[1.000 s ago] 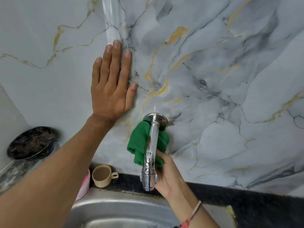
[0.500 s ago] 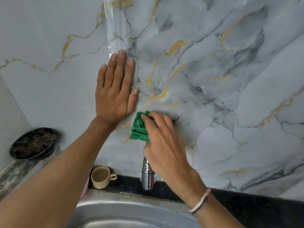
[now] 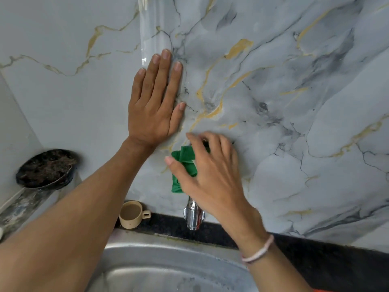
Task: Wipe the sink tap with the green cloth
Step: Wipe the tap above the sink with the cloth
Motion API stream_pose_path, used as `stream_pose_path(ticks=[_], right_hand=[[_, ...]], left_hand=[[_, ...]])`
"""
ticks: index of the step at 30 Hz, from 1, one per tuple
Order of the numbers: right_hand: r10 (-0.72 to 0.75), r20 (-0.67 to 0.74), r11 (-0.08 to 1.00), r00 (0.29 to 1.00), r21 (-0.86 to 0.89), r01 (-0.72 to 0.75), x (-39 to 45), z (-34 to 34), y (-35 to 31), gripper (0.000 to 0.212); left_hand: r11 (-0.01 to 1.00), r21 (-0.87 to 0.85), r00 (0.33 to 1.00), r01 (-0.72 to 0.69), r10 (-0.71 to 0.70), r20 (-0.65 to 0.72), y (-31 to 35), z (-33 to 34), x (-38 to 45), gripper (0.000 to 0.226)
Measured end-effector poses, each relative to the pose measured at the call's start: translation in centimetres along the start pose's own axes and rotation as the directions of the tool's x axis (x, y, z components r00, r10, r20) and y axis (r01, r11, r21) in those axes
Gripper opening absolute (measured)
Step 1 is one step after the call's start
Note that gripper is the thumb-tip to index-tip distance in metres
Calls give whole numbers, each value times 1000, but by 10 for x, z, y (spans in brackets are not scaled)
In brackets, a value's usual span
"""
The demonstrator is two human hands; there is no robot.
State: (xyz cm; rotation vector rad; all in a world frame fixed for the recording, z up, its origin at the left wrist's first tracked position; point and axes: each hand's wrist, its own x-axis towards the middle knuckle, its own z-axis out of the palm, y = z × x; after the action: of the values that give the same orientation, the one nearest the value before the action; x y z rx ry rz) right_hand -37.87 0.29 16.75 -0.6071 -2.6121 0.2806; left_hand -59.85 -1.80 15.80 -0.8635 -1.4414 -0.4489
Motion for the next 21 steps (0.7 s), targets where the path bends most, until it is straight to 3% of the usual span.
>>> stream_pose_path(ticks=[6,11,17,19,20,21], right_hand=[[83,-19,984,996,-157,-85,-5,30,-18,74],[29,-200,999,979,-18,-33,-45,49,-16,73],[-86,-340,965,936,206,164,-115,92,6,89],[32,-318,867,947,480,132,-136,100,18,95],[168,-265,719,949,692,66,-145,101,22,94],[348,-142,438,927,899,-27,-149,99,25,90]], left_hand=[[1000,-11,1000,0,0,-2,0,1,0,66],[1000,-20,1000,20,-20,16,0,-2,1,65],[999,-16,999,30,-30,29,1,-4,3,65],[999,-7,999,32,-32,27,0,-5,3,65],[999,-4,999,32,-32,26,1,-5,3,65],[1000,-4,999,31,-31,25,1,-4,2,65]])
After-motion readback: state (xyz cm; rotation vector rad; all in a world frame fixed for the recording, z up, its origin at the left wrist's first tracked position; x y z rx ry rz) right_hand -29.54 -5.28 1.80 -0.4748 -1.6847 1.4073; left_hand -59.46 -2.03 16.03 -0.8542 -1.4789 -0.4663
